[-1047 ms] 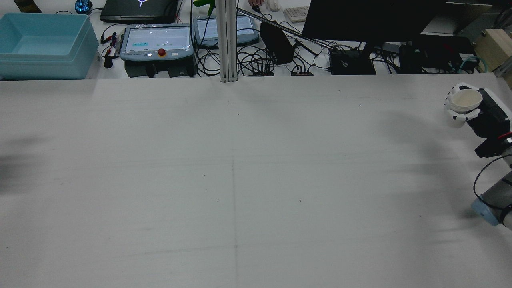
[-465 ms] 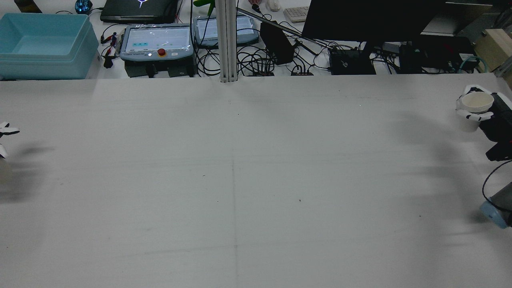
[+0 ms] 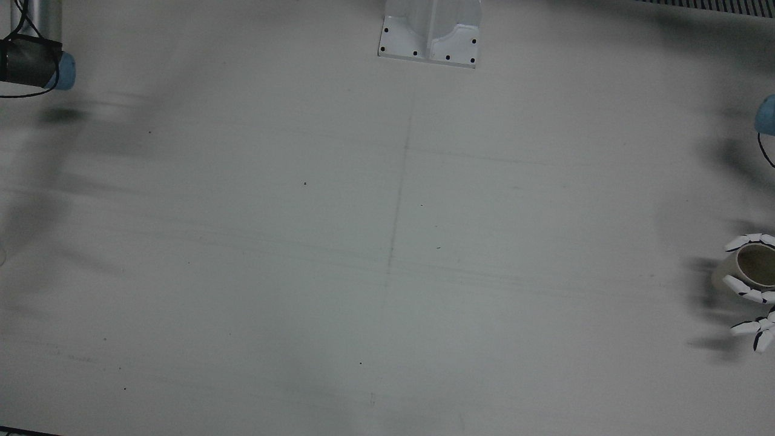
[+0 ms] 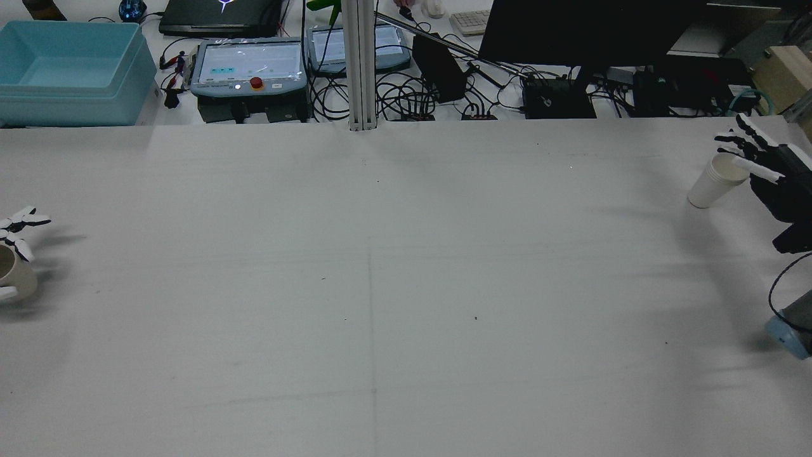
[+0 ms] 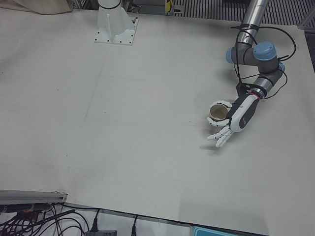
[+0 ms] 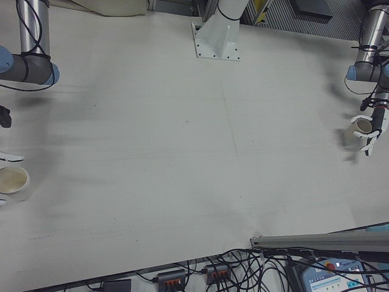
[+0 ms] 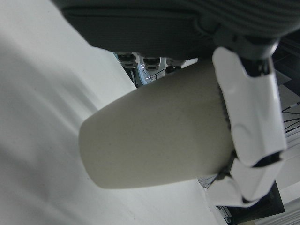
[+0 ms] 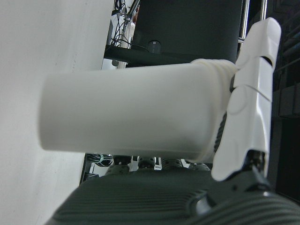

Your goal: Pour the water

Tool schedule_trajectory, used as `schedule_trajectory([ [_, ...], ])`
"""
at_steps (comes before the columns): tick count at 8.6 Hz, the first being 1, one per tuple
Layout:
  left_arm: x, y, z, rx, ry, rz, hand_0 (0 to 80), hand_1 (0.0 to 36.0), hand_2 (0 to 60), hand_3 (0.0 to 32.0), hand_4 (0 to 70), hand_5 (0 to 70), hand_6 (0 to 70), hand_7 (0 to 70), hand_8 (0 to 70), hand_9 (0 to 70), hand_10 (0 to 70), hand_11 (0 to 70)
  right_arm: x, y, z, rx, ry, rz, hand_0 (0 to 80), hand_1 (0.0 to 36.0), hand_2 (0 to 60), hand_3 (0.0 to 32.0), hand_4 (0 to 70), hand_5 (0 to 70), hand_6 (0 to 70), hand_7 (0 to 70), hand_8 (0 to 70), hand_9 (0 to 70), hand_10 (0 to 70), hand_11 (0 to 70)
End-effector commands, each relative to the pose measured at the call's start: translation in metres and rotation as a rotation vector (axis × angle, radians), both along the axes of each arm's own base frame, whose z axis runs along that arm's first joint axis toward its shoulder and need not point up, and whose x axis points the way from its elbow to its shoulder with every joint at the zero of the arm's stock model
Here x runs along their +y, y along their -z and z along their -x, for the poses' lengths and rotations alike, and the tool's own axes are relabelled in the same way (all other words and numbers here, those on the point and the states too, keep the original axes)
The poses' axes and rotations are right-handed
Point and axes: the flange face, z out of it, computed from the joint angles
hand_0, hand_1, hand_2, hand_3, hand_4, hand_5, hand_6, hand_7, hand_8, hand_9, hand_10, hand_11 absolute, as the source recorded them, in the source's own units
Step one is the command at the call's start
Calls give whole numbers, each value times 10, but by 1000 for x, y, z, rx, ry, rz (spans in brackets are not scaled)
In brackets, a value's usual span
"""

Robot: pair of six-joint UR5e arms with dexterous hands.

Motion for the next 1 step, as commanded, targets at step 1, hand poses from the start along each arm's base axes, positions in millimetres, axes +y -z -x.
schedule_trajectory([
  [1, 0, -7, -14, -5, -4, 0, 545, 262, 600, 0, 659, 686, 125, 182, 31, 50, 16, 39, 0, 0, -5, -2, -4, -3, 458, 78, 0, 0, 0, 0, 0, 0, 0, 0, 0, 0],
])
